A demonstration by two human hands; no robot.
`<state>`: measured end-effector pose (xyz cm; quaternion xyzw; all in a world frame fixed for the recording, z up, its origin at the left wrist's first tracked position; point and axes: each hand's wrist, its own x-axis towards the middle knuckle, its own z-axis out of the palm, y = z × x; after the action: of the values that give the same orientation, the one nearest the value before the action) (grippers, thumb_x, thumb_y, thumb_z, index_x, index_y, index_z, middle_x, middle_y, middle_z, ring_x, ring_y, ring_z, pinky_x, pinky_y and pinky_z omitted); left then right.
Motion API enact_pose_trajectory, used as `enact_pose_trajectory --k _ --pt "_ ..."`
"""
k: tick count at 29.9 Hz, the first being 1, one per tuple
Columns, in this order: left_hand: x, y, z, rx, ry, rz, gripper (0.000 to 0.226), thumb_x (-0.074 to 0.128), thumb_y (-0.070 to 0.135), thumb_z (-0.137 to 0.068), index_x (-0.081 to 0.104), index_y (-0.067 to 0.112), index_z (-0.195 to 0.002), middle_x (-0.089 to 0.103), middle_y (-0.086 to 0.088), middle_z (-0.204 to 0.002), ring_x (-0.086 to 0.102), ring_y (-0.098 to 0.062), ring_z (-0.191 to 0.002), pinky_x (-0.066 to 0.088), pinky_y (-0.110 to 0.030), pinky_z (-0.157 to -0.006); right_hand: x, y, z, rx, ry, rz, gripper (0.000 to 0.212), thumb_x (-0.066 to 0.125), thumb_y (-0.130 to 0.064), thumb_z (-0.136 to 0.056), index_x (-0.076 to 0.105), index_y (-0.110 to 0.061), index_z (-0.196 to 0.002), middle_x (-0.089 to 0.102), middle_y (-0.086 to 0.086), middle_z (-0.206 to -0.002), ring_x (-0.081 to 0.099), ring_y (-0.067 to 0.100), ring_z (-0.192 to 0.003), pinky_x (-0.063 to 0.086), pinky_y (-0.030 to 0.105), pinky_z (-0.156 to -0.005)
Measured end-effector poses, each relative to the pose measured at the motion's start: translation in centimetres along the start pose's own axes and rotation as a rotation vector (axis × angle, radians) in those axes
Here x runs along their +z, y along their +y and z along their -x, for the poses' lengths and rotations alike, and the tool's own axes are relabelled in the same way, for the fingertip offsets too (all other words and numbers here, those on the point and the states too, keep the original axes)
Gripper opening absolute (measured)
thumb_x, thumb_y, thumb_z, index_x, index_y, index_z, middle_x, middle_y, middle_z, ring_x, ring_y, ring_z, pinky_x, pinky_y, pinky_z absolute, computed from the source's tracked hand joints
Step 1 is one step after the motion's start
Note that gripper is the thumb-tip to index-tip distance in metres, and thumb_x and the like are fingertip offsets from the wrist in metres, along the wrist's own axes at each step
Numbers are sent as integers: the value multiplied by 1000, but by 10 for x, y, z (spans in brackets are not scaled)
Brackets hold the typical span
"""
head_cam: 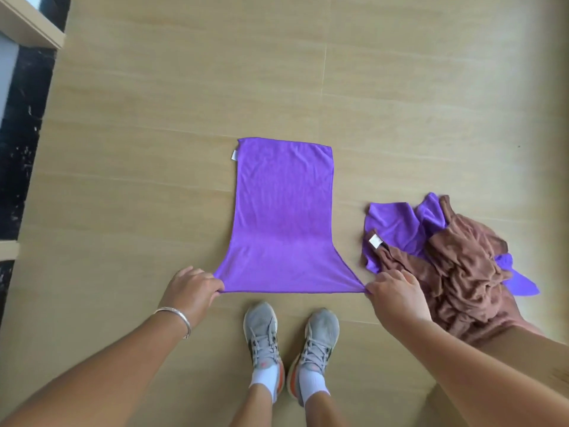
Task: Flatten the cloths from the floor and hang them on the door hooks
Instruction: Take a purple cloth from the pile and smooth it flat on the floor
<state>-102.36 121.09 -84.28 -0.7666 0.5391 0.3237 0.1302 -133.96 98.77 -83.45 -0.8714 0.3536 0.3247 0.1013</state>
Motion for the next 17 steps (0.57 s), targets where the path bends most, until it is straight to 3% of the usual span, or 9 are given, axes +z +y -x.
enact_pose_trajectory --k 2,3,7,12,17 --pt "18 -2 -9 63 32 35 22 89 14 -60 70 25 -65 61 7 -59 61 -22 -58 48 -29 -60 21 -1 -13 -12 5 35 14 61 -35 -90 72 -28 -85 64 -7 -83 58 21 -91 40 34 -87" --pt "26 -5 -17 61 47 54 24 89 11 -58 70 24 -66 61 5 -59 60 -23 -57 48 -29 -57 29 -1 -22 -25 2 48 18 54 -37 -93 71 -30 -90 63 -8 -88 56 19 -96 37 32 -89" --pt "40 -22 -76 -75 132 175 12 68 15 -83 70 20 -93 69 0 -86 62 -28 -87 45 -36 -75 47 3 -77 9 102 -31 21 51 -37 -94 71 -30 -94 64 -7 -94 53 19 -101 34 32 -89" --pt "28 -55 -186 -57 340 200 14 66 9 -83 68 13 -96 69 -3 -88 61 -31 -88 43 -37 -74 47 15 -189 118 302 -297 21 54 -27 -94 72 -19 -102 66 4 -104 53 29 -104 39 38 -86" --pt "1 -87 -306 -52 535 270 19 56 6 -88 62 16 -102 61 3 -96 58 -24 -91 43 -33 -75 37 34 -313 145 472 -356 26 41 -25 -97 62 -12 -104 62 11 -109 49 33 -107 37 40 -86"
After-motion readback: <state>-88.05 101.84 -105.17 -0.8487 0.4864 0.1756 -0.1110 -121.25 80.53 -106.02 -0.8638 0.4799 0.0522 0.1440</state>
